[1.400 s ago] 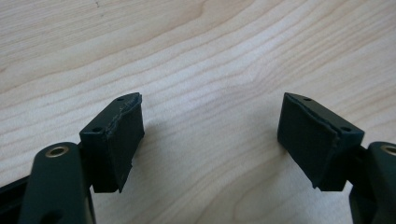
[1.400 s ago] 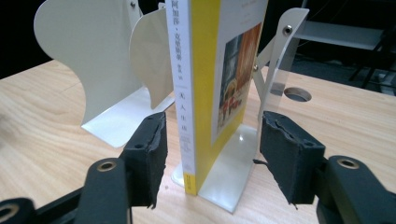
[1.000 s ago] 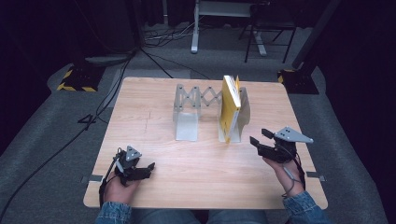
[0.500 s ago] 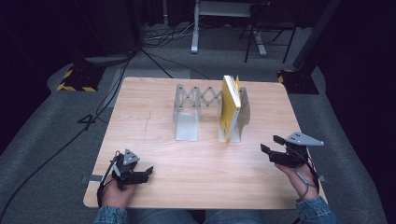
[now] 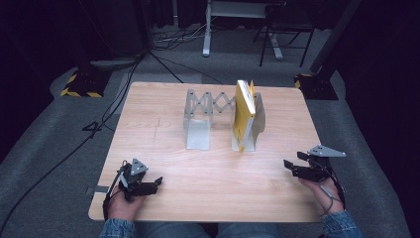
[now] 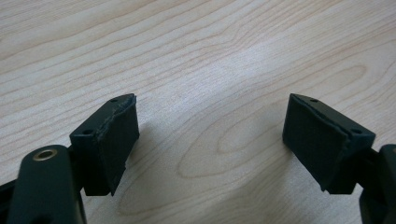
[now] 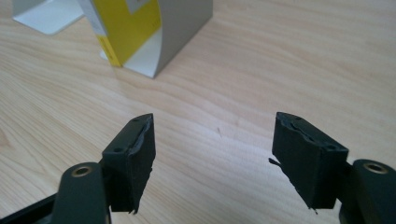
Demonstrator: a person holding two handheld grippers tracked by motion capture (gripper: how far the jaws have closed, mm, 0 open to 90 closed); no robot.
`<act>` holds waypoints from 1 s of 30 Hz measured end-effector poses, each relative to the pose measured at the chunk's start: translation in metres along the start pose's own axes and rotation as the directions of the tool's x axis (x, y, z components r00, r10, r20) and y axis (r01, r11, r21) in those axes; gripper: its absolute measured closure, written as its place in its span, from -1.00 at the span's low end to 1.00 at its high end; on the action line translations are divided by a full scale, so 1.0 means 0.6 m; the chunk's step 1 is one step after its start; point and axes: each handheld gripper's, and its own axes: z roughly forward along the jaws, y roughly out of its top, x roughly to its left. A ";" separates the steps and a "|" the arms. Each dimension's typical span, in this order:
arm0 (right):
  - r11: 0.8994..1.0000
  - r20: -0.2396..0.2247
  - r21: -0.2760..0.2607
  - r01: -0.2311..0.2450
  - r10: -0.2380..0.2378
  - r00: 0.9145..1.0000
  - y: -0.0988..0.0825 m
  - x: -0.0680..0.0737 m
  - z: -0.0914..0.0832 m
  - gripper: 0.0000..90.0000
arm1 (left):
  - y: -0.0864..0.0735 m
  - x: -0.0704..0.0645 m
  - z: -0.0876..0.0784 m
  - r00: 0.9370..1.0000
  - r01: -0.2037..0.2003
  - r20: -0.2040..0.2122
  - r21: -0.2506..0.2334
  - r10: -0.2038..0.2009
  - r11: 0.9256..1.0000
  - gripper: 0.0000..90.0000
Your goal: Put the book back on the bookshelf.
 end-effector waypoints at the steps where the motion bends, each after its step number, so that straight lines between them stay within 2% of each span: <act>1: 1.000 0.003 0.015 -0.001 0.001 1.000 -0.004 -0.002 0.003 -0.32 | 0.000 0.000 0.000 1.000 0.000 0.000 0.000 0.000 1.000 -0.58; 3: 0.999 0.008 0.041 0.000 -0.001 1.000 -0.011 -0.006 0.010 -0.31 | 0.000 0.000 0.000 1.000 0.002 0.002 -0.001 -0.002 1.000 -0.58; 6: 0.994 0.029 0.110 -0.011 0.008 1.000 -0.020 -0.010 0.021 -0.29 | 0.000 0.000 0.000 1.000 0.000 0.000 0.000 0.000 1.000 -0.58; 8: 0.992 0.035 0.126 -0.011 0.007 0.999 -0.027 -0.012 0.026 -0.29 | 0.000 0.000 0.000 1.000 0.000 0.000 0.001 0.000 1.000 -0.58; 16: 0.992 0.030 0.127 -0.014 0.010 0.999 -0.050 -0.010 0.037 -0.31 | 0.000 0.000 0.001 1.000 0.005 0.002 -0.002 -0.005 1.000 -0.58; 23: 0.996 0.030 0.082 0.024 -0.027 0.999 -0.063 -0.002 0.036 -0.34 | 0.001 -0.001 0.002 1.000 0.009 0.000 -0.004 -0.009 1.000 -0.58; 26: 0.998 0.040 0.053 0.041 -0.044 0.998 -0.068 0.000 0.037 -0.42 | 0.001 -0.001 0.002 1.000 0.010 0.001 -0.004 -0.010 1.000 -0.58; 30: 0.998 0.045 0.062 0.010 -0.013 0.999 -0.068 -0.002 0.038 -0.47 | 0.001 -0.001 0.002 1.000 0.009 0.000 -0.004 -0.009 1.000 -0.58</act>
